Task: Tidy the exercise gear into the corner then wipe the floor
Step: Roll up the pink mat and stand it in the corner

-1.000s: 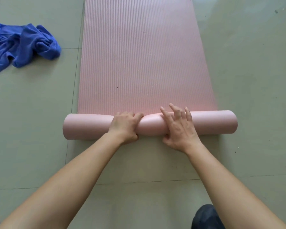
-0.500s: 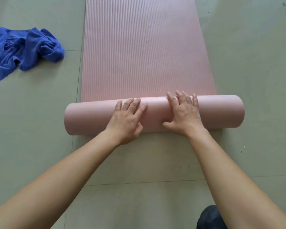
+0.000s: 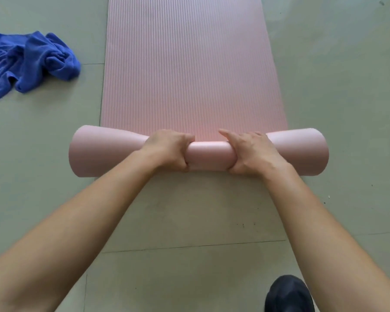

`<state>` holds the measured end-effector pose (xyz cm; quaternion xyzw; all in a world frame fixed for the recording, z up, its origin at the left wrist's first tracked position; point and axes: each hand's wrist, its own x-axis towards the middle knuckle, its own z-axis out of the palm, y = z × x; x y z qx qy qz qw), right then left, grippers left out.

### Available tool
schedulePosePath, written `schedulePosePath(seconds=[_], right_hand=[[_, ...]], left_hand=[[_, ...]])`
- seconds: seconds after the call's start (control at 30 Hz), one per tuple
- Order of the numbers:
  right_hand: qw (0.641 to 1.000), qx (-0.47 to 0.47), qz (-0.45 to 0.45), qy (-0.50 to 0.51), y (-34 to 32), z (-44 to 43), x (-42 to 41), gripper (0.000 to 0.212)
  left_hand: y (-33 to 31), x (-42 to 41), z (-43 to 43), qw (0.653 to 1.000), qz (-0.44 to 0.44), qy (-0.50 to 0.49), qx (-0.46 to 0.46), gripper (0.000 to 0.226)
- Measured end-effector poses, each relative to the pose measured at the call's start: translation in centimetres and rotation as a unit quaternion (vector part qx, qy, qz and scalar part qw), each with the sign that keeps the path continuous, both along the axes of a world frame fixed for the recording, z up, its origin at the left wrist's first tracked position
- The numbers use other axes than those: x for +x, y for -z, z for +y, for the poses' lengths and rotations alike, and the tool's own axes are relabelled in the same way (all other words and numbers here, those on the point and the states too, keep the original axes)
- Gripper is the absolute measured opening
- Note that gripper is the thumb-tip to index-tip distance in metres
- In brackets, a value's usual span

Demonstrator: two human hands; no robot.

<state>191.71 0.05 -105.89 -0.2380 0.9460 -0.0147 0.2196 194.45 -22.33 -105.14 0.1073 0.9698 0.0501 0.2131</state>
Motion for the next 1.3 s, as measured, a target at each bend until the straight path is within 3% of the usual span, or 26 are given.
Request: schedulePosePath(seconds=[0.07, 0.13, 0.2, 0.23, 0.33, 0.37, 0.43, 0.5, 0.53, 0.67, 0.73, 0.8, 0.87, 0.97, 1.03, 1.07, 1.13, 1.2, 1.23, 1.3], right_hand=[[0.999, -0.022, -0.031, 0.003, -0.3, -0.1, -0.6, 0.118], [0.999, -0.022, -0.025, 0.023, 0.3, 0.1, -0.4, 0.130], [0.998, -0.030, 0.011, 0.062, 1.3, 0.3, 0.0, 0.125], [0.995, -0.046, 0.043, 0.078, 1.9, 0.5, 0.0, 0.116], [0.970, -0.116, 0.189, 0.102, 3.6, 0.8, 0.1, 0.069], [0.955, -0.142, 0.237, 0.111, 4.0, 0.5, 0.2, 0.051], [0.940, -0.167, 0.271, 0.120, 4.7, 0.0, 0.7, 0.038], [0.965, -0.127, 0.201, 0.112, 5.1, -0.5, 1.5, 0.059], [0.977, -0.096, 0.163, 0.099, 5.4, -0.5, 1.9, 0.074], [0.992, -0.025, 0.113, 0.043, 5.8, 0.9, 2.2, 0.119], [0.991, -0.024, 0.118, 0.057, 5.0, 0.8, 1.7, 0.116], [0.993, 0.000, 0.108, 0.058, 3.4, 0.4, 0.6, 0.098], [0.998, 0.015, 0.054, 0.028, 1.2, 0.3, -0.9, 0.086], [0.994, -0.007, -0.100, 0.049, -1.9, 0.9, -3.2, 0.081], [0.985, -0.008, -0.158, 0.071, -1.9, 1.3, -4.1, 0.092], [0.986, -0.004, -0.147, 0.077, -1.4, 1.1, -4.1, 0.098], [0.993, -0.030, -0.046, 0.107, 0.7, 0.4, -3.6, 0.099], [0.973, -0.118, 0.117, 0.161, 2.9, -0.6, -2.7, 0.073], [0.950, -0.163, 0.199, 0.175, 3.7, -1.1, -2.4, 0.058], [0.921, -0.200, 0.286, 0.172, 4.3, -1.8, -1.8, 0.042]], left_hand=[[-0.5, -0.3, -0.8, 0.997, -0.070, -0.006, 0.019, 0.055], [0.1, -0.1, -1.6, 0.993, -0.119, -0.016, 0.017, 0.083], [0.9, 0.8, -2.3, 0.994, -0.093, -0.049, 0.025, 0.102], [1.5, 1.2, -2.5, 0.996, -0.037, -0.072, 0.043, 0.097], [3.3, 2.3, -1.9, 0.979, 0.179, -0.049, 0.080, 0.054], [3.6, 2.4, -1.5, 0.979, 0.192, -0.037, 0.064, 0.050], [4.2, 2.2, -0.7, 0.994, 0.107, -0.031, -0.021, 0.086], [4.7, 1.6, -0.4, 0.992, 0.042, -0.009, -0.117, 0.122], [4.9, 1.4, -0.3, 0.990, 0.032, -0.003, -0.134, 0.123], [4.8, 0.6, -0.2, 0.995, 0.048, -0.023, -0.089, 0.090], [3.9, 0.3, -0.3, 0.996, 0.046, -0.013, -0.074, 0.078], [2.2, -0.3, -0.6, 0.998, 0.030, 0.001, -0.061, 0.069], [0.4, -1.1, -1.0, 0.999, -0.021, 0.000, -0.029, 0.064], [-1.2, -2.0, -1.8, 0.990, -0.137, -0.022, 0.034, 0.077], [-1.4, -2.1, -2.3, 0.983, -0.176, -0.033, 0.049, 0.097], [-1.3, -2.0, -2.5, 0.985, -0.161, -0.038, 0.051, 0.103], [-0.7, -1.4, -2.5, 0.995, -0.039, -0.069, 0.059, 0.092], [0.3, -0.6, -2.3, 0.985, 0.121, -0.092, 0.082, 0.067], [0.6, -0.3, -2.0, 0.981, 0.149, -0.091, 0.081, 0.064], [1.7, -0.1, -1.5, 0.993, 0.101, -0.065, 0.009, 0.095]])
